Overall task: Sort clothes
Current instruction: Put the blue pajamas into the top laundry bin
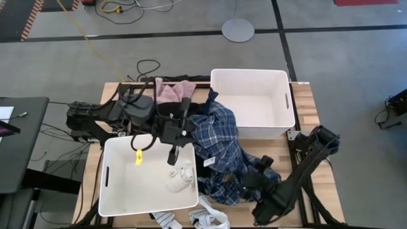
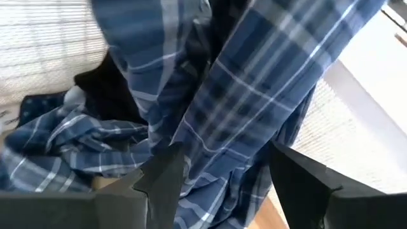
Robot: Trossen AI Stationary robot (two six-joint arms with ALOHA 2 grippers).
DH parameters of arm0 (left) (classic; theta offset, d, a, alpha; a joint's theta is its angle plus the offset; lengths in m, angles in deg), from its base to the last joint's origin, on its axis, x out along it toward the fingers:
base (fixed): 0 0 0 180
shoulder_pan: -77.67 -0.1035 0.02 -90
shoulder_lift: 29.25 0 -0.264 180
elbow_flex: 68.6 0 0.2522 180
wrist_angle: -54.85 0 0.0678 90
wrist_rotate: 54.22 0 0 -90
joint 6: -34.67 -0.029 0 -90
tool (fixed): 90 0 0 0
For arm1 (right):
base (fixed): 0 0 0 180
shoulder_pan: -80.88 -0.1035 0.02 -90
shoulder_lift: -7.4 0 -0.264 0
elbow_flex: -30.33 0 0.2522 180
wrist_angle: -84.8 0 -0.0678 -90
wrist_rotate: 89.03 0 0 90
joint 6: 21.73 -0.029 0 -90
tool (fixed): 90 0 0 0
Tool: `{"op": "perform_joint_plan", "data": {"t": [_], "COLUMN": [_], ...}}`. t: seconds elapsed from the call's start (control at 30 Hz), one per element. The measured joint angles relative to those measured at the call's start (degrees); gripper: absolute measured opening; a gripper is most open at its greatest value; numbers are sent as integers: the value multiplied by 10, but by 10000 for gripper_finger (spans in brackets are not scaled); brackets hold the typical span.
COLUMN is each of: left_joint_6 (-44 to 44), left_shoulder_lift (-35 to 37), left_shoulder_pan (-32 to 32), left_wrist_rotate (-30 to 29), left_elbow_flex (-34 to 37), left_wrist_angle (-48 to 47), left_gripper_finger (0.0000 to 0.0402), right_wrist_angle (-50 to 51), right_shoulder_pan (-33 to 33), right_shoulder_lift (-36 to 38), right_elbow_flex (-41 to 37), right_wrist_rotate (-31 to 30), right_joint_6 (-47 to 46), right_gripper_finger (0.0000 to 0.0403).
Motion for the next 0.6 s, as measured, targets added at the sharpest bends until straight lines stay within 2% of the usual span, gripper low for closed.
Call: {"op": "perform_joint_plan", "data": {"t": [0.2, 0.5, 0.6], "left_joint_6": [2, 15, 20], "left_shoulder_lift": [0, 0, 0], "left_shoulder_pan": [2, 5, 10], "left_wrist_rotate": [-1, 7, 9], "left_elbow_flex": [0, 0, 0], "left_wrist_angle": [0, 2, 2], "left_gripper_finger": [16, 16, 16], "right_wrist_angle": [-81, -290, -351], "right_shoulder_pan": [41, 139, 169], "right_shoulder_lift": [0, 0, 0], "right_elbow_flex": [-48, -118, -123], "right_wrist_rotate": [-33, -104, -112], "right_joint_6": [7, 175, 243], "right_gripper_finger": [244, 241, 211]}}
